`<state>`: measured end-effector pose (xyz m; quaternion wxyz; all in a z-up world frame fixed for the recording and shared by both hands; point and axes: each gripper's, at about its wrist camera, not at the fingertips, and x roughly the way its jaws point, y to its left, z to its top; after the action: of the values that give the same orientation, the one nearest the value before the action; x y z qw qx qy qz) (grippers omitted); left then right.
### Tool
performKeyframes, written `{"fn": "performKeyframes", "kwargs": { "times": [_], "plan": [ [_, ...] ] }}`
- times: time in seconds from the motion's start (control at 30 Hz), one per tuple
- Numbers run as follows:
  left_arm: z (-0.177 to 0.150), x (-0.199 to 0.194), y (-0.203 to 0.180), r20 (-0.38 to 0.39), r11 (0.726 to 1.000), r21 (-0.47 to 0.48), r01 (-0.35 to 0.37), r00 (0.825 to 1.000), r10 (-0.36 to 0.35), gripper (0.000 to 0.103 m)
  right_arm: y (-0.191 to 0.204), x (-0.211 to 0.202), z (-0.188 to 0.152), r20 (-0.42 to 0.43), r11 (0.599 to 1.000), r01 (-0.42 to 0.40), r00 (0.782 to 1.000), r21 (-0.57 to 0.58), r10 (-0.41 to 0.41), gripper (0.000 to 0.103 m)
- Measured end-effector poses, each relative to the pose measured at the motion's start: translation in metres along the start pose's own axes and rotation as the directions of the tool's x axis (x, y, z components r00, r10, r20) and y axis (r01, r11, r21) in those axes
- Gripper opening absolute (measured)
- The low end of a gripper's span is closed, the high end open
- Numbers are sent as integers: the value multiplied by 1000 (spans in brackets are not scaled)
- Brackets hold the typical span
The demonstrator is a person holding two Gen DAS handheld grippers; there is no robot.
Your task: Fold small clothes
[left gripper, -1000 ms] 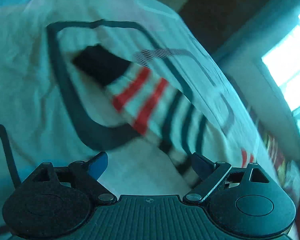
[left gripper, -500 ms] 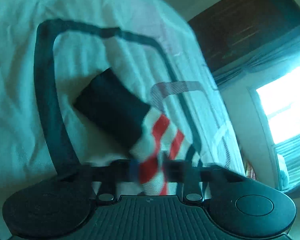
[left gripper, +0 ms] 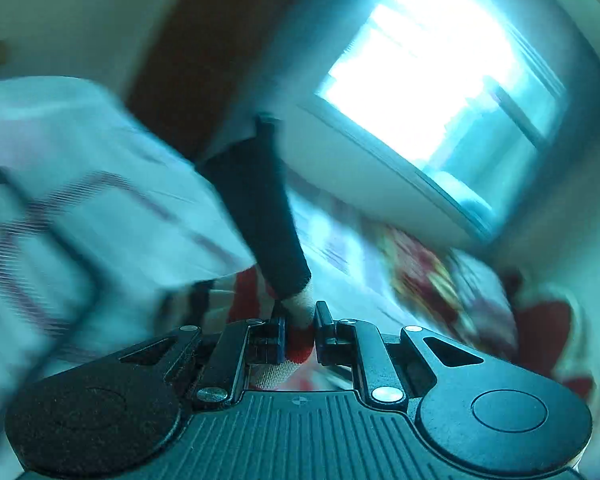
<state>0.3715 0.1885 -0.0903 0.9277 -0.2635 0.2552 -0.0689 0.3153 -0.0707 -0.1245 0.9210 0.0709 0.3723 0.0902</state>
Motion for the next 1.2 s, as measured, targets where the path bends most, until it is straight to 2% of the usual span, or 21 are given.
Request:
{"fn": "performKeyframes", "kwargs": {
  "times": [0.1, 0.17, 0.27, 0.33, 0.43, 0.47, 0.5, 0.57, 0.6, 0.7, 0.77, 0.83, 0.87, 0.9, 1.0, 1.03, 1.1, 1.2],
  "plan": [
    [-35, 39, -61, -105, 991, 98, 89, 991, -78, 14, -36, -31, 6, 53, 998, 27, 998, 48, -30, 58],
    [-65, 61, -95, -185, 979, 149, 139, 976, -110, 14, -67, -48, 6, 73, 994, 57, 995, 90, -63, 60],
    [-112, 90, -128, -314, 959, 237, 154, 947, -74, 14, -109, -65, -2, 69, 982, 80, 993, 168, -93, 60],
    [-133, 100, -136, -391, 950, 280, 141, 920, -22, 14, -132, -69, -9, 47, 971, 57, 996, 232, -70, 61],
    [-145, 86, -149, -375, 914, 382, 137, 927, 17, 14, -153, -69, -13, 42, 951, -1, 999, 311, -12, 63],
    [-148, 75, -156, -368, 908, 395, 139, 930, 18, 20, -155, -67, -14, 41, 946, -17, 999, 325, 3, 64],
    [-145, 69, -157, -360, 906, 401, 138, 933, 17, 43, -156, -65, -14, 43, 941, -33, 999, 338, 20, 65],
    [-133, 52, -154, -324, 907, 405, 119, 946, 20, 81, -158, -60, -13, 46, 926, -80, 997, 369, 68, 66],
    [-128, 42, -152, -282, 905, 414, 101, 959, 22, 84, -160, -58, -12, 49, 916, -101, 995, 388, 88, 68],
    [-112, 20, -139, -242, 913, 403, 72, 970, 30, 84, -154, -49, -9, 35, 911, -122, 992, 395, 117, 68],
    [-98, 13, -121, -212, 924, 382, 14, 975, 72, 84, -148, -42, -8, 4, 915, -105, 994, 390, 112, 69],
    [-84, 13, -96, -171, 929, 363, -72, 975, 143, 84, -147, -36, -7, -20, 915, -49, 998, 400, 62, 60],
    [-77, 11, -82, -156, 931, 347, -116, 971, 179, 84, -148, -35, -8, -20, 914, -29, 999, 405, 40, 54],
    [-72, 9, -68, -144, 933, 324, -159, 966, 215, 84, -148, -35, -9, -20, 914, -11, 1000, 405, 21, 53],
    [-62, 8, -24, -150, 938, 246, -244, 946, 286, 84, -146, -26, -10, -28, 911, -43, 998, 409, 60, 49],
    [-61, 7, -14, -151, 936, 232, -264, 941, 303, 84, -142, -25, -9, -23, 912, -55, 997, 407, 70, 45],
    [-63, 7, 2, -151, 934, 210, -290, 934, 324, 84, -136, -19, -7, -11, 910, -69, 997, 408, 81, 21],
    [-65, 10, 11, -152, 936, 202, -289, 935, 321, 84, -124, -12, -1, -4, 929, -54, 998, 365, 60, 13]
  ]
}}
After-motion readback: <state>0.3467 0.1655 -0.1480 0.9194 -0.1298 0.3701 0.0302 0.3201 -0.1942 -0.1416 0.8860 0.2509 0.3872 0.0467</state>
